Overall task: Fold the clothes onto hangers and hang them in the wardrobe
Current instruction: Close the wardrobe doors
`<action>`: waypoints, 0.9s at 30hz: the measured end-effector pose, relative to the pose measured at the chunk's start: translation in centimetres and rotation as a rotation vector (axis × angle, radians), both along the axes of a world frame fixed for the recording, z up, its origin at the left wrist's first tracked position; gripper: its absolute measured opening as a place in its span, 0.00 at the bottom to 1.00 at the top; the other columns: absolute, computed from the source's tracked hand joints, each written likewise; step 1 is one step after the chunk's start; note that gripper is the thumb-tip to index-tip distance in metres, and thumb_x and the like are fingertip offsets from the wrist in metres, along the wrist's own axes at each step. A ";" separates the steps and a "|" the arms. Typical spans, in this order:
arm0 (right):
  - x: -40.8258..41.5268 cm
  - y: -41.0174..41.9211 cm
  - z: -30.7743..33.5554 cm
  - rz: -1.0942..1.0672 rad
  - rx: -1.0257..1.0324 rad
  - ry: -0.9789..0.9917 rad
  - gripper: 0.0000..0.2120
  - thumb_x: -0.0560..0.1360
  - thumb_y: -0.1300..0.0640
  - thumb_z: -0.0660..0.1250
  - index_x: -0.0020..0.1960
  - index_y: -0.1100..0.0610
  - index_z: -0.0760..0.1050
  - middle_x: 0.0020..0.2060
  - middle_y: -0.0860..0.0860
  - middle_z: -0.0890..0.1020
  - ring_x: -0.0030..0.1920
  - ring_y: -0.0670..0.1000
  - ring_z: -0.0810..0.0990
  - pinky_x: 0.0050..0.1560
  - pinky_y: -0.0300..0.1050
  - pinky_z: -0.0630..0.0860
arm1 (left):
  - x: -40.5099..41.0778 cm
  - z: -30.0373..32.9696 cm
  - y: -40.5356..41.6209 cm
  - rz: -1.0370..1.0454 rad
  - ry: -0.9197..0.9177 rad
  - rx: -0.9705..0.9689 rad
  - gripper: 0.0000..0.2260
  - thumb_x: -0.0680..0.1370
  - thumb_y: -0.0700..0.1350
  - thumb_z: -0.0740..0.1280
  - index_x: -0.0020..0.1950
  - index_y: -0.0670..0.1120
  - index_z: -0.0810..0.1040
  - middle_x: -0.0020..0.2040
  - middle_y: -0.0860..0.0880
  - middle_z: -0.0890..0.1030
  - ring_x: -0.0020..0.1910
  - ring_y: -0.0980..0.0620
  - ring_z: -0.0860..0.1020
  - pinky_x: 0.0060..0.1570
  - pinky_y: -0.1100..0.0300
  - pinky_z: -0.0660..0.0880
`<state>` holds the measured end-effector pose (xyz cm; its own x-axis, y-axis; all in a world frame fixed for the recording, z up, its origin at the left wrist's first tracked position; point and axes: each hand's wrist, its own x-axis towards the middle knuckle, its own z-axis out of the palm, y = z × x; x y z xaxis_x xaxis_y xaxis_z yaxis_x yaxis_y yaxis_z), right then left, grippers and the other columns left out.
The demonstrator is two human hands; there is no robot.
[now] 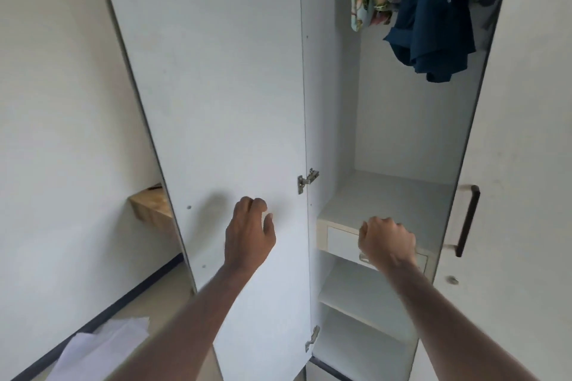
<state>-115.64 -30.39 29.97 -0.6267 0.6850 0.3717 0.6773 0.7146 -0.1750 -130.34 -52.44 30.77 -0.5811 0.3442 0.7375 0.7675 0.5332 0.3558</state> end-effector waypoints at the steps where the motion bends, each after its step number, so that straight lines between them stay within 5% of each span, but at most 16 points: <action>1: -0.6 -0.9 0.1 0.011 0.004 0.005 0.15 0.82 0.52 0.56 0.52 0.57 0.80 0.49 0.57 0.85 0.51 0.62 0.84 0.46 0.48 0.75 | -0.4 0.3 -1.8 0.021 0.040 0.058 0.10 0.73 0.34 0.72 0.51 0.42 0.75 0.48 0.45 0.74 0.48 0.43 0.76 0.41 0.50 0.77; 4: -2.5 -4.2 0.4 0.071 0.013 0.020 0.15 0.82 0.52 0.57 0.53 0.57 0.80 0.49 0.57 0.84 0.51 0.62 0.84 0.49 0.49 0.77 | -1.6 1.2 -7.1 0.138 0.114 0.195 0.17 0.71 0.29 0.69 0.57 0.41 0.75 0.56 0.42 0.71 0.58 0.41 0.73 0.61 0.46 0.73; 6: -3.9 -6.2 0.9 0.097 0.012 0.031 0.14 0.82 0.52 0.57 0.53 0.57 0.80 0.50 0.57 0.84 0.52 0.62 0.83 0.50 0.49 0.77 | -2.6 2.2 -9.9 0.178 0.110 0.260 0.20 0.71 0.27 0.68 0.61 0.38 0.74 0.60 0.39 0.71 0.62 0.40 0.70 0.69 0.52 0.63; 10: -6.1 -10.1 1.8 0.117 0.005 0.047 0.14 0.82 0.52 0.57 0.54 0.58 0.79 0.51 0.57 0.83 0.53 0.62 0.82 0.49 0.49 0.76 | -5.6 3.1 -12.9 0.038 -0.210 0.403 0.26 0.75 0.29 0.67 0.73 0.38 0.68 0.68 0.44 0.73 0.65 0.48 0.71 0.66 0.58 0.65; 14: -7.1 -12.4 2.4 0.116 0.007 0.053 0.14 0.82 0.51 0.57 0.52 0.57 0.79 0.49 0.56 0.83 0.52 0.62 0.82 0.44 0.49 0.71 | -7.1 2.7 -14.0 -0.155 -0.396 0.329 0.18 0.79 0.32 0.61 0.67 0.46 0.73 0.53 0.61 0.80 0.48 0.65 0.77 0.52 0.54 0.74; 18: -5.8 -12.7 2.4 0.063 -0.008 0.066 0.15 0.82 0.52 0.57 0.52 0.58 0.79 0.50 0.57 0.82 0.53 0.62 0.81 0.46 0.50 0.72 | -7.1 2.1 -14.5 -0.153 -0.350 0.271 0.15 0.79 0.40 0.62 0.65 0.49 0.73 0.57 0.57 0.80 0.60 0.50 0.77 0.64 0.43 0.72; 22: -3.6 -11.6 2.4 -0.011 -0.024 0.107 0.14 0.82 0.52 0.57 0.52 0.58 0.79 0.50 0.58 0.83 0.52 0.63 0.82 0.48 0.50 0.75 | -4.8 1.1 -14.0 -0.283 -0.196 0.243 0.14 0.80 0.49 0.57 0.66 0.53 0.72 0.59 0.57 0.80 0.59 0.50 0.78 0.63 0.37 0.71; 27: -0.1 -9.6 3.0 -0.094 -0.038 0.138 0.14 0.81 0.53 0.57 0.51 0.59 0.79 0.47 0.59 0.83 0.49 0.63 0.82 0.44 0.50 0.72 | -0.8 -0.7 -11.5 -0.492 -0.029 0.191 0.20 0.84 0.45 0.55 0.75 0.41 0.68 0.67 0.51 0.76 0.69 0.54 0.73 0.69 0.58 0.69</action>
